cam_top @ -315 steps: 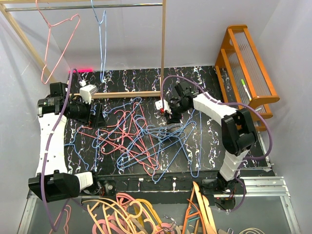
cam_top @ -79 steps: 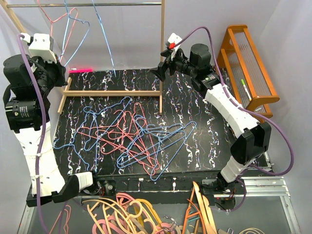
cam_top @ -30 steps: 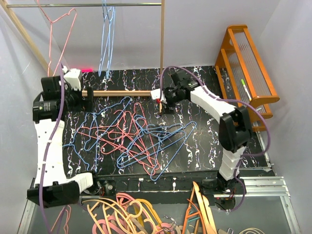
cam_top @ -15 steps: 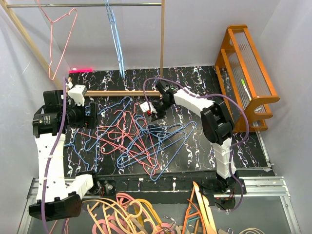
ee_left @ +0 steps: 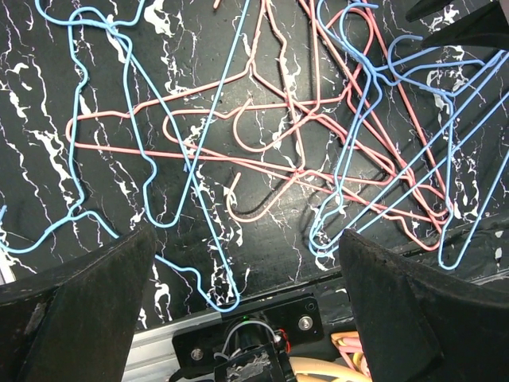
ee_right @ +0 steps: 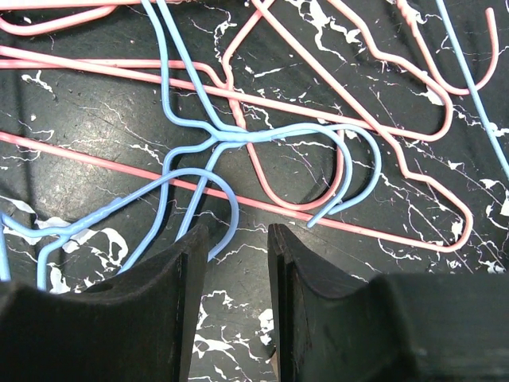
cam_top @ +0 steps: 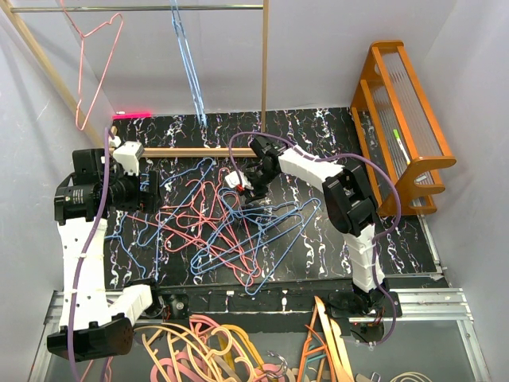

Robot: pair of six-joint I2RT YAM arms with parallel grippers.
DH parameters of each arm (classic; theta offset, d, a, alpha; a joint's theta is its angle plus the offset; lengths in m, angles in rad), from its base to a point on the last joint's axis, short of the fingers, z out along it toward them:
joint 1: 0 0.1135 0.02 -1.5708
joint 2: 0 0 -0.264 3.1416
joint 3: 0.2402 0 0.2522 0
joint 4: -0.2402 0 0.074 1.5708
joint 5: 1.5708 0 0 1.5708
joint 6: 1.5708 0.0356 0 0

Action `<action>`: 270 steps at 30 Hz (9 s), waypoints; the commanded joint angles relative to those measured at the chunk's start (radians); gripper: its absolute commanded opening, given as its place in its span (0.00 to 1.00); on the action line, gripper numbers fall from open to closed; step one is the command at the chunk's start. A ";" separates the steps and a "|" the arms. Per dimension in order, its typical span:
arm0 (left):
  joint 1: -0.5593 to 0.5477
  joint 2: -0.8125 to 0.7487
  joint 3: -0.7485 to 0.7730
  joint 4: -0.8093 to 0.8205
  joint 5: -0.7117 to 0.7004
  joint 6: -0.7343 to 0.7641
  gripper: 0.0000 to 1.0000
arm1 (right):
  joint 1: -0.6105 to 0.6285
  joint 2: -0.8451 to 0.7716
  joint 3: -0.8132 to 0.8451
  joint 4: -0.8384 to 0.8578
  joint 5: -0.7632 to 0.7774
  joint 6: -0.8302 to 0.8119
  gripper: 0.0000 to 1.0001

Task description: Organize the hangers

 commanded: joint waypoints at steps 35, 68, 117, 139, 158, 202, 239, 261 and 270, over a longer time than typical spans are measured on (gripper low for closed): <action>0.006 0.059 0.000 -0.014 0.104 0.025 0.97 | 0.029 0.066 0.113 -0.129 0.020 -0.015 0.08; -0.082 0.397 0.090 -0.035 0.540 0.206 0.97 | -0.068 -0.140 0.089 0.149 -0.099 0.759 0.08; -0.150 0.520 -0.148 0.391 0.569 0.483 0.97 | -0.068 -0.713 -0.371 0.143 0.042 0.505 0.08; -0.233 0.890 0.084 0.183 0.492 0.556 0.67 | -0.061 -0.652 -0.375 -0.141 0.041 0.355 0.08; -0.345 0.945 0.067 0.308 0.383 0.497 0.68 | -0.061 -0.664 -0.379 -0.088 0.043 0.425 0.08; -0.366 0.727 -0.166 0.484 0.510 0.665 0.37 | -0.158 -0.617 -0.139 0.106 -0.022 0.834 0.08; -0.564 0.440 0.109 0.526 0.567 0.062 0.00 | -0.192 -0.668 -0.350 0.150 0.072 0.859 0.26; -0.438 0.281 0.035 0.429 0.504 -0.090 0.00 | -0.199 -0.623 -0.336 -0.089 0.046 0.594 0.42; -0.414 0.321 0.155 0.343 0.444 0.007 0.00 | -0.200 -0.620 -0.258 0.075 0.089 0.683 0.98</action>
